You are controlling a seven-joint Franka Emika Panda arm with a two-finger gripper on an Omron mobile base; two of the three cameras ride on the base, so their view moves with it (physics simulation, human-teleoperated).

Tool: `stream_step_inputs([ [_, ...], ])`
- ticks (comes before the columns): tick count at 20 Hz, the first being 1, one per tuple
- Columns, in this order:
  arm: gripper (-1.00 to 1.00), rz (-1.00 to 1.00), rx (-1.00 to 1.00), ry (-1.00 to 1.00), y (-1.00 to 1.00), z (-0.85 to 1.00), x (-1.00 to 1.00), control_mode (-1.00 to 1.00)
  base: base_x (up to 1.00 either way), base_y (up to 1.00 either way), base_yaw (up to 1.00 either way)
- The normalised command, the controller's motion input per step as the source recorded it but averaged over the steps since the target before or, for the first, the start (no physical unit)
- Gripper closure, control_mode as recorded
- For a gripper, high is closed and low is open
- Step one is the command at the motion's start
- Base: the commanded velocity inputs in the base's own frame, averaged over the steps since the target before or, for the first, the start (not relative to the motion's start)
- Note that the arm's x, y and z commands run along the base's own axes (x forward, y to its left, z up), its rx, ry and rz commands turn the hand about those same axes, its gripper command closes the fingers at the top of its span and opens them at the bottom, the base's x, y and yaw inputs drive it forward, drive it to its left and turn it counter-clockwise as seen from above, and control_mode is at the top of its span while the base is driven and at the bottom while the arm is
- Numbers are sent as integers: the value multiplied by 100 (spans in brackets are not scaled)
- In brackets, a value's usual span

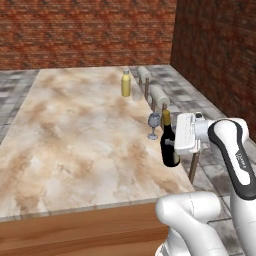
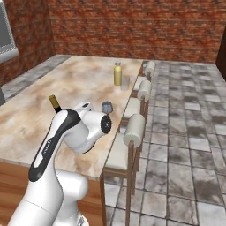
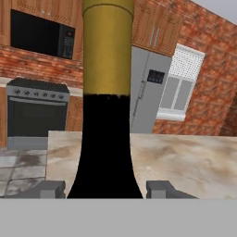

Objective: There is a wine glass and glass cup on the dining counter. Place the wine bottle next to the wine glass and the juice bottle next to the glass cup.

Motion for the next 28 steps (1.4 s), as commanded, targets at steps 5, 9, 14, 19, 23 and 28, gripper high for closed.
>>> stream_step_inputs([
  [5, 100, 0, 0, 0, 0, 0, 0, 100, 0, 0, 0],
  [9, 100, 0, 2, 1, -12, 0, 21, -100, 3, -1, 0],
  [14, 100, 0, 5, 8, -24, 0, 41, -100, 0, 0, 0],
  [19, 100, 3, 4, 23, -31, -8, 31, -100, 0, 0, 0],
  [23, 100, 14, 3, 16, -38, -11, 14, -100, 0, 0, 0],
  [28, 100, 14, 0, -3, -25, -18, 9, -100, 0, 0, 0],
])
